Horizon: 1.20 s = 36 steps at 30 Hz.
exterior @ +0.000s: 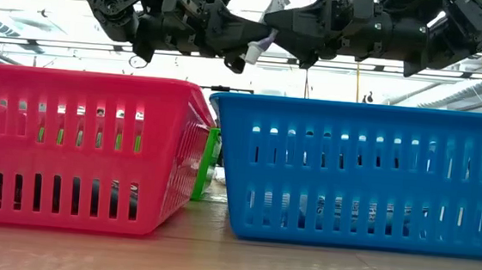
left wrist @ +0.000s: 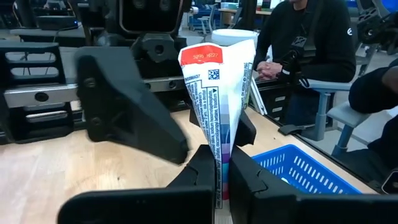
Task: Pick & Place Travel size toiletries
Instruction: Put the top white toothpaste into the blue bin
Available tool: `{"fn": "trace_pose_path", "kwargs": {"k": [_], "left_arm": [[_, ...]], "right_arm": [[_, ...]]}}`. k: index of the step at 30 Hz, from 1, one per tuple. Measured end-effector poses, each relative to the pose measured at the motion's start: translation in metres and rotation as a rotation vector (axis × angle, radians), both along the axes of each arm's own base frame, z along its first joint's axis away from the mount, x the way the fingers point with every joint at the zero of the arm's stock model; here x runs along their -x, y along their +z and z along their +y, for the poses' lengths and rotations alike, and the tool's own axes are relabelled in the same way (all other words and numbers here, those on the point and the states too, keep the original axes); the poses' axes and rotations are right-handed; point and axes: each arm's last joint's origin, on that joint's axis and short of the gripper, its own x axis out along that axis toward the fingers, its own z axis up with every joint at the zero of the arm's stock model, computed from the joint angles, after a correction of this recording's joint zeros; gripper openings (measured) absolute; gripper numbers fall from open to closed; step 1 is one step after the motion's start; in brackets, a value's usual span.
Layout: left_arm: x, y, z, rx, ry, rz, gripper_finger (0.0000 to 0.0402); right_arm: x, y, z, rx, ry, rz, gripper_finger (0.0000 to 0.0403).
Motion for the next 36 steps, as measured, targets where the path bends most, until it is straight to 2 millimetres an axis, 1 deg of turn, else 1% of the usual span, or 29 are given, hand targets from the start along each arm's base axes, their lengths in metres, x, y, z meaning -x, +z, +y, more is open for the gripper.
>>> {"fn": "trace_pose_path", "kwargs": {"k": [8,11,15,17,19,25,28,32,36], "left_arm": [[0.0,-0.001,0.0,0.011,0.006,0.013,0.002],[0.0,-0.001,0.0,0.011,0.014,0.014,0.0023],[0.0,-0.001,0.0,0.072,0.072,0.052,0.0042],[-0.001,-0.001,0.0,0.088,0.085,0.061,0.0067],[0.0,0.0,-0.001,0.106,0.108,0.067,0.0102],[0.004,0.01,0.0,0.119,0.17,0.077,0.0234],[0.011,0.019,0.001,0.102,0.271,0.104,0.0287],[0.024,0.029,0.002,0.061,0.391,0.162,0.0337],[0.04,0.043,0.004,0.014,0.437,0.196,0.0367]], "right_arm": [[0.0,0.0,0.0,0.051,-0.003,-0.007,0.0042],[0.0,0.0,0.0,0.063,-0.006,-0.009,0.0023],[0.001,-0.001,0.0,0.063,-0.002,-0.005,0.0019],[0.001,-0.001,0.0,0.063,-0.003,-0.005,0.0019],[0.0,0.0,0.0,0.064,-0.007,-0.006,0.0018],[0.0,0.0,0.0,0.063,-0.007,0.0,0.0013],[0.0,-0.001,-0.001,0.062,-0.01,0.007,0.0013],[0.0,-0.001,-0.001,0.06,-0.023,0.009,0.0013],[0.001,-0.001,0.001,0.043,0.025,0.022,0.0013]]}}
